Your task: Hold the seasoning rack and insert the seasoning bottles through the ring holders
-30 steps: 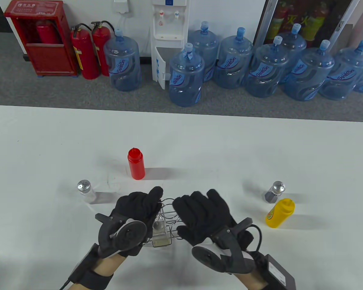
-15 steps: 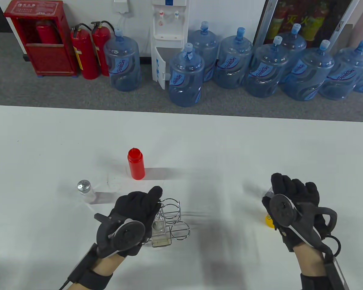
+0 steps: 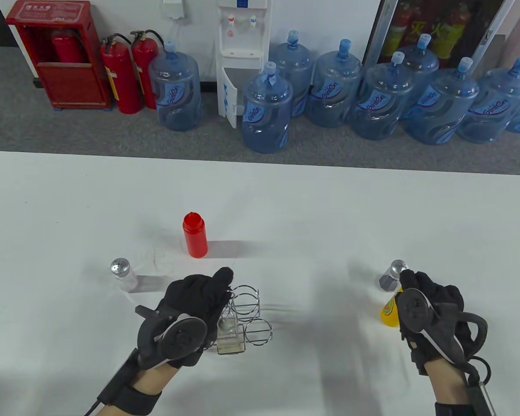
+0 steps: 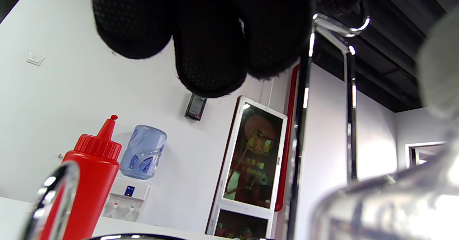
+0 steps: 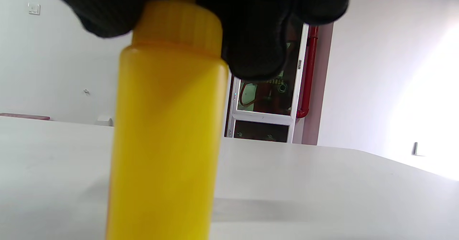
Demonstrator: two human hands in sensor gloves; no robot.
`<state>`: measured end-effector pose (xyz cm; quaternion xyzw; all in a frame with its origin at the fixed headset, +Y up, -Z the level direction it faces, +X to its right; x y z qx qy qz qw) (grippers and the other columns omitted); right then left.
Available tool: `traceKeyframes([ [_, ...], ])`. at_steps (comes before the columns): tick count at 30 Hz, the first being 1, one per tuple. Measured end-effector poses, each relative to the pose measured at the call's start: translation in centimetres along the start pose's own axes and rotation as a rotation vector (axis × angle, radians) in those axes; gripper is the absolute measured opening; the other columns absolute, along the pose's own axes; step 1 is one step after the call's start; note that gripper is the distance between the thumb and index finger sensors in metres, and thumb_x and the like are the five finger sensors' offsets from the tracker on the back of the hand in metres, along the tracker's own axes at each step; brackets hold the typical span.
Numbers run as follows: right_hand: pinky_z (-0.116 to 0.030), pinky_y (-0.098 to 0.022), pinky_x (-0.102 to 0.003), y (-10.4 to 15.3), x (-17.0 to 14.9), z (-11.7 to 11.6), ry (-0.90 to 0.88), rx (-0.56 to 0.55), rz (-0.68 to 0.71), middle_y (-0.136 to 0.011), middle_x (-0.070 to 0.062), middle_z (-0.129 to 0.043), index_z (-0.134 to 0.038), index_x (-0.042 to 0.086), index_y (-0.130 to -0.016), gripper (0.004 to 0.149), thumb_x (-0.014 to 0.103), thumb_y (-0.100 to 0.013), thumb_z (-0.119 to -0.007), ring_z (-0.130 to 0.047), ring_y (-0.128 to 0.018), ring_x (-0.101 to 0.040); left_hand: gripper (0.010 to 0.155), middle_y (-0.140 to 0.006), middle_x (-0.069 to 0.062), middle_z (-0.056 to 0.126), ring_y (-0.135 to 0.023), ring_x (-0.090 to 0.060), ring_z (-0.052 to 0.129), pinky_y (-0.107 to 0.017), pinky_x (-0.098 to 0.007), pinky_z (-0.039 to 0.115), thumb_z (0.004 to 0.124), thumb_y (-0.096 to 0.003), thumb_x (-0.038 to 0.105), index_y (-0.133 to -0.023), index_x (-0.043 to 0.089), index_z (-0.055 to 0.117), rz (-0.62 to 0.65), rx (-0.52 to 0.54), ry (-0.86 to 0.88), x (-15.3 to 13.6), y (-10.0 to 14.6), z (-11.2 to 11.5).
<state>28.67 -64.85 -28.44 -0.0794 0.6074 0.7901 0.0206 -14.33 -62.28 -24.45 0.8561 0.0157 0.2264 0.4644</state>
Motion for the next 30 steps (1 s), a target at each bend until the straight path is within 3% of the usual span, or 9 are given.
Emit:
traceKeyframes([
  [2,-0.058,-0.072,-0.052,0.0,-0.1,-0.5,-0.002,0.028,0.000,-0.103,-0.003,-0.067,-0.062,0.034,-0.099,0.065,0.052,-0.038,-0.075,-0.089,-0.085,-0.022,0.043,-0.048,0.021,0.097,-0.061,-0.008,0.105,-0.050,-0.041,0.084,0.070,-0.0462,0.048,-0.087,0.034,0.074,0.001,-0.002,-0.001,0.0,0.0,0.0],
  [11,-0.062,-0.069,-0.052,0.1,0.0,-0.6,-0.088,0.019,0.023,-0.101,-0.002,-0.066,-0.064,0.033,-0.097,0.059,0.045,-0.040,-0.074,-0.092,-0.079,-0.026,0.043,-0.048,0.021,0.096,-0.061,-0.008,0.105,-0.051,-0.041,0.084,0.070,-0.0462,0.048,-0.087,0.034,0.073,0.008,0.001,-0.001,0.0,0.0,0.0],
  [16,-0.062,-0.069,-0.051,0.7,1.4,2.8,-0.160,-0.083,0.080,-0.101,0.000,-0.067,-0.065,0.034,-0.096,0.058,0.046,-0.040,-0.073,-0.092,-0.079,-0.025,0.043,-0.048,0.021,0.096,-0.062,-0.008,0.105,-0.051,-0.041,0.084,0.070,-0.0462,0.048,-0.087,0.035,0.073,0.018,0.001,-0.001,0.1,0.0,0.1],
  [23,-0.062,-0.070,-0.051,2.7,8.2,10.8,-0.426,-0.295,0.319,-0.102,0.001,-0.066,-0.063,0.035,-0.098,0.059,0.047,-0.040,-0.073,-0.092,-0.080,-0.024,0.043,-0.048,0.022,0.097,-0.061,-0.008,0.105,-0.050,-0.041,0.085,0.071,-0.0460,0.048,-0.087,0.034,0.074,0.026,0.017,0.000,0.3,0.1,0.0],
  [26,-0.061,-0.070,-0.051,3.6,12.3,12.9,-0.537,-0.316,0.446,-0.103,0.002,-0.065,-0.062,0.036,-0.098,0.059,0.047,-0.041,-0.073,-0.091,-0.082,-0.024,0.043,-0.048,0.022,0.097,-0.061,-0.007,0.106,-0.050,-0.041,0.085,0.071,-0.0458,0.049,-0.086,0.034,0.074,0.030,0.027,0.010,0.4,0.2,-0.1],
  [30,-0.061,-0.070,-0.051,4.1,17.3,13.6,-0.549,-0.258,0.570,-0.103,0.001,-0.065,-0.061,0.035,-0.098,0.060,0.047,-0.041,-0.073,-0.091,-0.082,-0.024,0.044,-0.048,0.023,0.097,-0.060,-0.007,0.106,-0.050,-0.041,0.086,0.072,-0.0452,0.049,-0.086,0.034,0.073,0.034,0.041,0.018,0.4,0.4,-0.1],
])
Point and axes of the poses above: the tracker on the back of each hand, its own x axis roughly to the thumb side, its own y axis roughly from the fingertips to the wrist, z = x × y, the point moved 2 cm from there along -y, roughly from the wrist to the fingertips
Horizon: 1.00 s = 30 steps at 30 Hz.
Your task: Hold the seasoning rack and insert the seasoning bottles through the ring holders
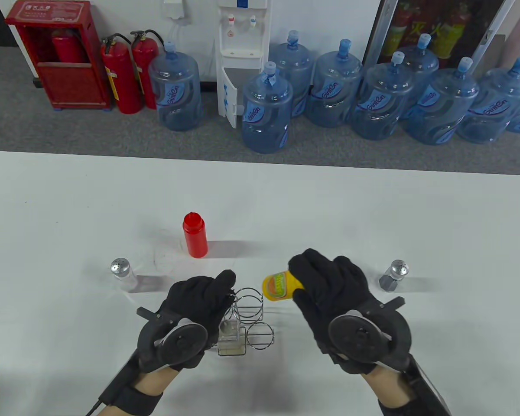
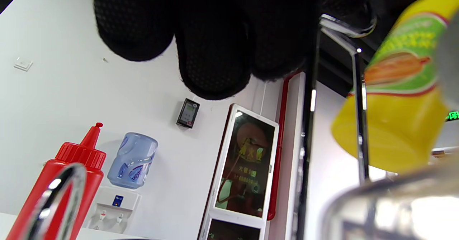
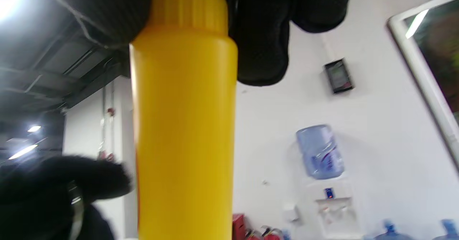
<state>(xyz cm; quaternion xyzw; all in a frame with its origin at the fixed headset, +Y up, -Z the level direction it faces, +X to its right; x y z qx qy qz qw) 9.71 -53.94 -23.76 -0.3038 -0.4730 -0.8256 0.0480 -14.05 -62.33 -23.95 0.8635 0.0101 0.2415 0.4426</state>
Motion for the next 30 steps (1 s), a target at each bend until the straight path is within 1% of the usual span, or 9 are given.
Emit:
traceKeyframes([
  [4,-0.061,-0.071,-0.051,-1.6,2.2,-3.0,0.038,0.073,0.081,-0.103,0.002,-0.065,-0.060,0.035,-0.099,0.062,0.047,-0.040,-0.074,-0.090,-0.083,-0.024,0.045,-0.048,0.023,0.097,-0.060,-0.006,0.106,-0.050,-0.040,0.086,0.073,-0.0442,0.051,-0.086,0.034,0.073,-0.009,0.016,0.030,-0.2,0.1,0.0],
  [7,-0.060,-0.071,-0.052,-2.5,2.6,-5.1,0.037,0.176,0.099,-0.102,0.002,-0.066,-0.057,0.034,-0.101,0.065,0.046,-0.039,-0.076,-0.090,-0.082,-0.025,0.044,-0.048,0.023,0.097,-0.060,-0.006,0.106,-0.049,-0.040,0.086,0.073,-0.0441,0.051,-0.085,0.034,0.073,-0.031,0.010,0.054,-0.5,0.1,0.0],
  [12,-0.062,-0.070,-0.051,-3.2,2.7,-7.4,0.103,0.323,0.140,-0.101,0.002,-0.069,-0.050,0.031,-0.104,0.073,0.047,-0.038,-0.077,-0.092,-0.081,-0.024,0.044,-0.048,0.023,0.097,-0.060,-0.006,0.106,-0.049,-0.040,0.086,0.073,-0.0443,0.051,-0.085,0.034,0.073,-0.035,0.001,0.048,-0.5,0.1,0.2],
  [13,-0.061,-0.070,-0.052,-3.3,2.7,-7.7,0.104,0.350,0.135,-0.101,0.002,-0.069,-0.048,0.030,-0.104,0.075,0.048,-0.038,-0.077,-0.091,-0.081,-0.023,0.044,-0.048,0.023,0.097,-0.060,-0.006,0.106,-0.049,-0.040,0.086,0.073,-0.0442,0.051,-0.085,0.034,0.073,-0.033,0.001,0.045,-0.5,0.1,0.2],
  [14,-0.061,-0.071,-0.051,-3.4,2.5,-8.2,0.103,0.389,0.137,-0.102,0.001,-0.067,-0.044,0.029,-0.105,0.080,0.053,-0.036,-0.077,-0.090,-0.083,-0.021,0.044,-0.048,0.023,0.097,-0.060,-0.006,0.106,-0.049,-0.040,0.086,0.073,-0.0442,0.051,-0.085,0.034,0.073,-0.031,-0.004,0.036,-0.4,0.1,0.3],
  [17,-0.055,-0.073,-0.053,-3.5,1.7,-8.1,0.067,0.370,0.116,-0.105,0.001,-0.061,-0.041,0.029,-0.106,0.086,0.061,-0.034,-0.076,-0.084,-0.089,-0.024,0.044,-0.048,0.023,0.097,-0.060,-0.006,0.106,-0.049,-0.040,0.086,0.074,-0.0441,0.051,-0.084,0.034,0.073,-0.023,-0.010,0.026,-0.4,0.1,0.5],
  [22,-0.049,-0.075,-0.055,-3.5,-2.4,-6.4,0.094,0.312,0.015,-0.109,0.001,-0.054,-0.041,0.031,-0.106,0.086,0.062,-0.034,-0.075,-0.076,-0.095,-0.026,0.043,-0.049,0.023,0.097,-0.060,-0.007,0.106,-0.050,-0.040,0.086,0.074,-0.0441,0.050,-0.084,0.034,0.074,-0.023,-0.011,0.020,-0.4,0.1,0.5],
  [26,-0.046,-0.076,-0.056,-3.2,-7.6,-4.8,0.215,0.233,-0.129,-0.110,0.002,-0.053,-0.044,0.032,-0.106,0.083,0.061,-0.034,-0.075,-0.072,-0.097,-0.026,0.043,-0.049,0.023,0.097,-0.061,-0.007,0.106,-0.050,-0.040,0.086,0.074,-0.0442,0.051,-0.084,0.034,0.074,-0.025,-0.012,0.021,-0.5,0.1,0.5],
  [30,-0.041,-0.077,-0.057,-1.8,-13.7,-4.1,0.307,0.173,-0.329,-0.110,0.002,-0.052,-0.045,0.033,-0.106,0.082,0.060,-0.035,-0.075,-0.068,-0.099,-0.027,0.043,-0.049,0.023,0.097,-0.061,-0.007,0.106,-0.050,-0.040,0.086,0.074,-0.0441,0.051,-0.084,0.034,0.073,-0.022,-0.011,0.017,-0.4,0.1,0.5],
])
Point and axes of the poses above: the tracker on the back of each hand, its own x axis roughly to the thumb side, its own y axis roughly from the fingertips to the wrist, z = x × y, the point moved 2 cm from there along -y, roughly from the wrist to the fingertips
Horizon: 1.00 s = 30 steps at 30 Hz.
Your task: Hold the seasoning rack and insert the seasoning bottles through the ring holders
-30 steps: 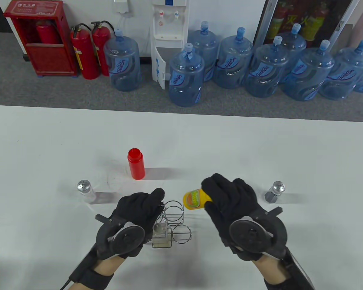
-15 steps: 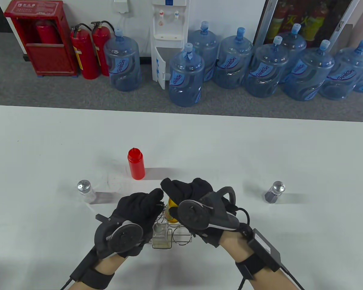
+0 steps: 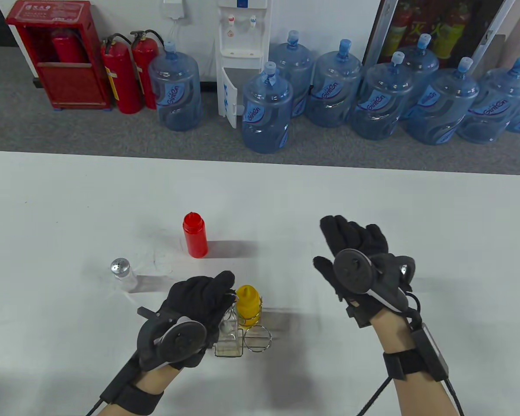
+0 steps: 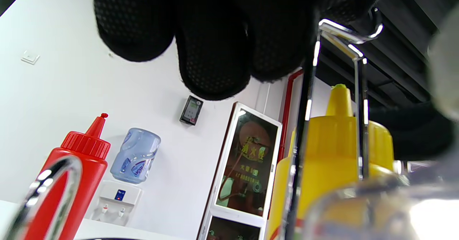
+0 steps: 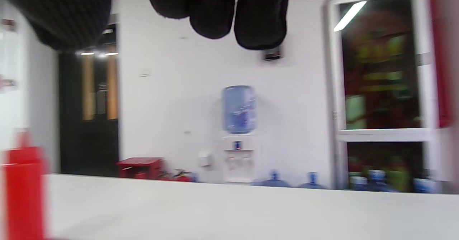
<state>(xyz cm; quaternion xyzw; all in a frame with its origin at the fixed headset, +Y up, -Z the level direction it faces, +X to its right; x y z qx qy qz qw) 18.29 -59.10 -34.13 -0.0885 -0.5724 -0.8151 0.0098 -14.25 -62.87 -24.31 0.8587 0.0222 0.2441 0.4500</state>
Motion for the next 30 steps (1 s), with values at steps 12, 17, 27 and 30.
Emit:
traceKeyframes([
  [12,-0.039,-0.077,-0.057,1.3,-11.9,-8.1,0.091,0.170,-0.426,-0.110,-0.002,-0.050,-0.046,0.029,-0.106,0.081,0.059,-0.036,-0.075,-0.067,-0.098,-0.030,0.043,-0.049,0.022,0.097,-0.061,-0.007,0.106,-0.050,-0.040,0.086,0.074,-0.0442,0.051,-0.084,0.034,0.073,-0.007,-0.006,0.005,-0.2,-0.1,0.1],
  [17,-0.042,-0.076,-0.056,2.2,-13.5,-10.2,0.088,0.204,-0.464,-0.108,-0.001,-0.056,-0.049,0.030,-0.105,0.077,0.057,-0.037,-0.074,-0.071,-0.096,-0.029,0.043,-0.049,0.022,0.097,-0.061,-0.007,0.106,-0.050,-0.040,0.086,0.074,-0.0442,0.051,-0.084,0.034,0.074,-0.008,-0.007,0.006,-0.3,-0.1,0.2],
  [27,-0.057,-0.072,-0.052,2.4,-12.2,-9.7,0.010,0.127,-0.405,-0.096,0.001,-0.074,-0.057,0.030,-0.101,0.071,0.054,-0.037,-0.074,-0.090,-0.079,-0.022,0.043,-0.048,0.023,0.097,-0.060,-0.006,0.106,-0.049,-0.040,0.086,0.074,-0.0442,0.051,-0.084,0.034,0.074,0.007,0.027,0.007,-0.3,0.0,-0.2],
  [30,-0.058,-0.071,-0.052,2.3,-9.6,-7.5,-0.051,0.066,-0.315,-0.095,0.001,-0.075,-0.058,0.029,-0.101,0.071,0.055,-0.037,-0.075,-0.091,-0.077,-0.021,0.043,-0.048,0.023,0.097,-0.060,-0.006,0.106,-0.049,-0.040,0.086,0.074,-0.0443,0.051,-0.084,0.034,0.074,0.000,0.029,0.013,-0.3,-0.1,-0.4],
])
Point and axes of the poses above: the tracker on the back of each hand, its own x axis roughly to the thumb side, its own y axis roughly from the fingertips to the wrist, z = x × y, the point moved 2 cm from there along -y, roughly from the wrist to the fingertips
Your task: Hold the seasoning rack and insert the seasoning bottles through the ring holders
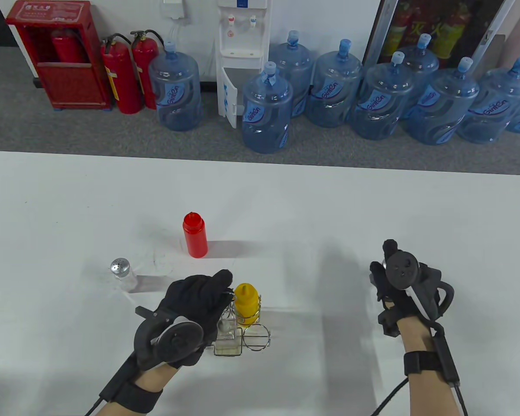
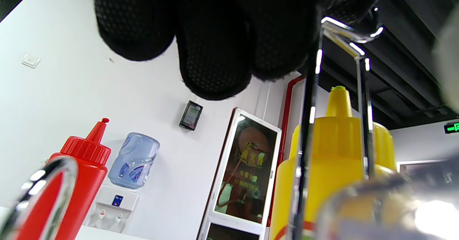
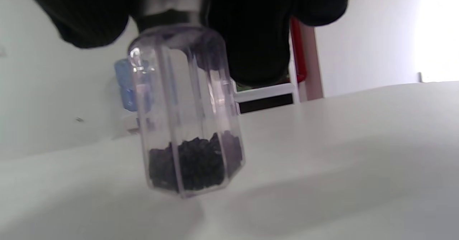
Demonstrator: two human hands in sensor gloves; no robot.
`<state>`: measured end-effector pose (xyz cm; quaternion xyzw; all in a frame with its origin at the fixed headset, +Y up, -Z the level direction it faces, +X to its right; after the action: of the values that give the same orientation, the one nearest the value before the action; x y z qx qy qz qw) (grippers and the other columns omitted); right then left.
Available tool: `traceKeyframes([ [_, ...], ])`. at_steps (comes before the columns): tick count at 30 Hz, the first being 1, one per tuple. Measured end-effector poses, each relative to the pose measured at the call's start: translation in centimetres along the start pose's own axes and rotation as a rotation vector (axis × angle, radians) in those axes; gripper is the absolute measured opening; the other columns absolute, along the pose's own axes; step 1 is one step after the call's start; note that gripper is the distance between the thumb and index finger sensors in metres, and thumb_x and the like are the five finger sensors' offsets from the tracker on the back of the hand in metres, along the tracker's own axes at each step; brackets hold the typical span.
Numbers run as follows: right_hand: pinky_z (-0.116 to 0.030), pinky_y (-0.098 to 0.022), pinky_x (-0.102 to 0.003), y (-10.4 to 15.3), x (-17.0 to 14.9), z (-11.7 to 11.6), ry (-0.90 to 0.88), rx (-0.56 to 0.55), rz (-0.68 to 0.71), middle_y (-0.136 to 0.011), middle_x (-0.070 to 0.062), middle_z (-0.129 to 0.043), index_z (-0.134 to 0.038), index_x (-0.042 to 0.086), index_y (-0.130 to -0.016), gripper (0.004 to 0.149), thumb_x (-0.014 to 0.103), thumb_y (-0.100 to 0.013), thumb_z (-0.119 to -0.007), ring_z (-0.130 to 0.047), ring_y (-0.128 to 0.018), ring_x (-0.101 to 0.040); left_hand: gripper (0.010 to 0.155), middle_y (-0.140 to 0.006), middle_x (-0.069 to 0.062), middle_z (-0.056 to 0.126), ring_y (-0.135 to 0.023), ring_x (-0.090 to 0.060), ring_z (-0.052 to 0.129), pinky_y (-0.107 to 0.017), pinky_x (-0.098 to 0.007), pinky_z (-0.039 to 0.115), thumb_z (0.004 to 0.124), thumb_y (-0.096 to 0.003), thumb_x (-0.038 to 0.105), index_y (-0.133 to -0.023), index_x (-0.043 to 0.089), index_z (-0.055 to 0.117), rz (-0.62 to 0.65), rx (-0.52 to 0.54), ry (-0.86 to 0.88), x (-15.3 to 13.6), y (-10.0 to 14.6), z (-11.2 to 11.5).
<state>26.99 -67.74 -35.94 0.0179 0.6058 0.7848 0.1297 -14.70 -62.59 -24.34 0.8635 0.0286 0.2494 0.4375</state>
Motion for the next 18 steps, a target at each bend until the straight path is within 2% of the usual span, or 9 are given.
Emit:
traceKeyframes([
  [4,-0.060,-0.070,-0.052,2.3,4.6,2.8,-0.075,-0.052,0.165,-0.093,0.002,-0.078,-0.059,0.029,-0.101,0.072,0.056,-0.036,-0.075,-0.093,-0.075,-0.021,0.043,-0.048,0.023,0.097,-0.060,-0.007,0.106,-0.049,-0.040,0.086,0.074,-0.0443,0.051,-0.084,0.034,0.074,-0.005,-0.002,0.002,-0.1,0.0,0.0],
  [9,-0.067,-0.068,-0.049,7.6,12.2,5.6,-0.157,-0.079,0.461,-0.092,0.001,-0.080,-0.062,0.029,-0.100,0.072,0.057,-0.036,-0.076,-0.098,-0.070,-0.016,0.043,-0.048,0.022,0.097,-0.060,-0.007,0.106,-0.049,-0.040,0.085,0.074,-0.0443,0.051,-0.084,0.034,0.074,-0.008,-0.008,-0.005,0.0,0.0,0.0],
  [14,-0.069,-0.067,-0.049,12.7,17.7,6.0,-0.185,-0.067,0.678,-0.092,0.002,-0.081,-0.064,0.028,-0.099,0.072,0.058,-0.035,-0.078,-0.099,-0.068,-0.016,0.043,-0.048,0.022,0.097,-0.060,-0.007,0.106,-0.049,-0.040,0.086,0.074,-0.0442,0.051,-0.084,0.034,0.074,-0.010,-0.010,-0.006,0.0,0.0,0.1],
  [18,-0.070,-0.066,-0.049,14.8,19.9,4.8,-0.194,-0.041,0.750,-0.091,0.001,-0.083,-0.065,0.024,-0.099,0.075,0.057,-0.034,-0.081,-0.101,-0.066,-0.016,0.043,-0.047,0.022,0.097,-0.059,-0.008,0.107,-0.048,-0.040,0.086,0.074,-0.0441,0.050,-0.084,0.033,0.075,-0.025,0.002,-0.007,-0.1,0.0,0.0],
])
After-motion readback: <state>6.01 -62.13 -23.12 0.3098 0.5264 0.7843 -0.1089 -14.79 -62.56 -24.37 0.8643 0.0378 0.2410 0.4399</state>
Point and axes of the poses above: the tracker on the back of each hand, its own x axis roughly to the thumb side, its own y axis roughly from the fingertips to the wrist, z = x × y, the point moved 2 cm from there along -y, roughly from the wrist to the fingertips
